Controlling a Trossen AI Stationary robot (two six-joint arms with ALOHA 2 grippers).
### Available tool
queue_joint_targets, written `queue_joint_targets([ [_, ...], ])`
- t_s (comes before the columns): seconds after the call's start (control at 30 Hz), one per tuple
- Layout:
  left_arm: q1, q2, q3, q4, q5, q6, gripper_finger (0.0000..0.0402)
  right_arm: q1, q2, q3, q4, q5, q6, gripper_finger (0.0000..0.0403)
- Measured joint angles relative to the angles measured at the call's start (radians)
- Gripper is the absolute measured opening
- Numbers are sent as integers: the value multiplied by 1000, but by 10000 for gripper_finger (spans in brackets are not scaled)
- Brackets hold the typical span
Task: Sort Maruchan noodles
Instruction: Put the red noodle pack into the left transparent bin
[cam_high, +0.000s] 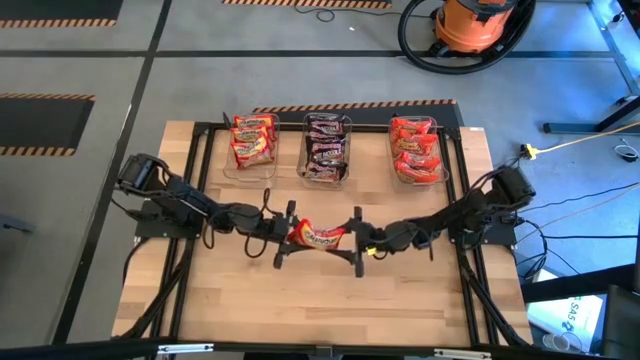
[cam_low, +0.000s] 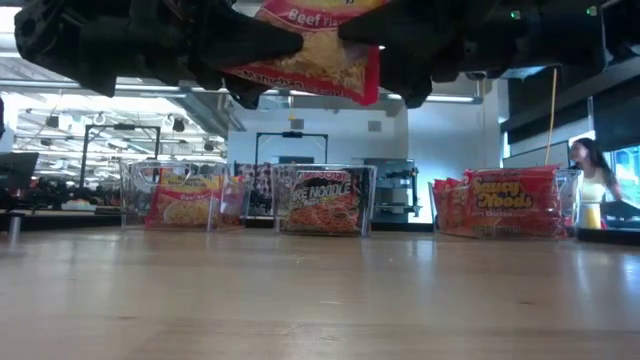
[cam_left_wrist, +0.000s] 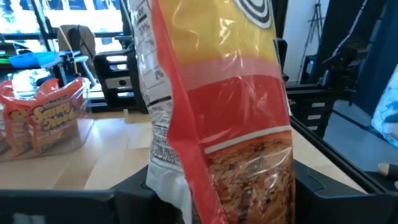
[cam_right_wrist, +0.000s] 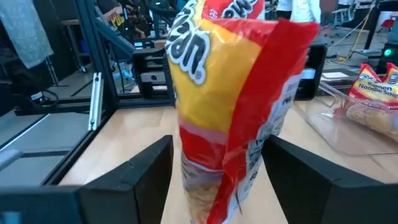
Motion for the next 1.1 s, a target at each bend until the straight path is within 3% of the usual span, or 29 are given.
queue_joint_targets([
  [0.23,-8,0,0,2,-4,9,176,3,13,9,-8,65,-22,243],
  [0.47,-31,0,2,15,-7,57,176,4,14,21,-20,51,11,248],
  [0.77,-32,1,3,36,-4,61,176,0,14,116,-165,79,7,313],
  [0.87,-28,1,3,46,-3,64,176,-13,36,137,-148,-4,-2,319],
  [1.0,-19,1,3,45,-1,61,176,-11,66,163,-137,-38,-38,294],
  [1.1,-20,1,3,41,3,28,176,-11,66,171,-145,-8,-70,246],
])
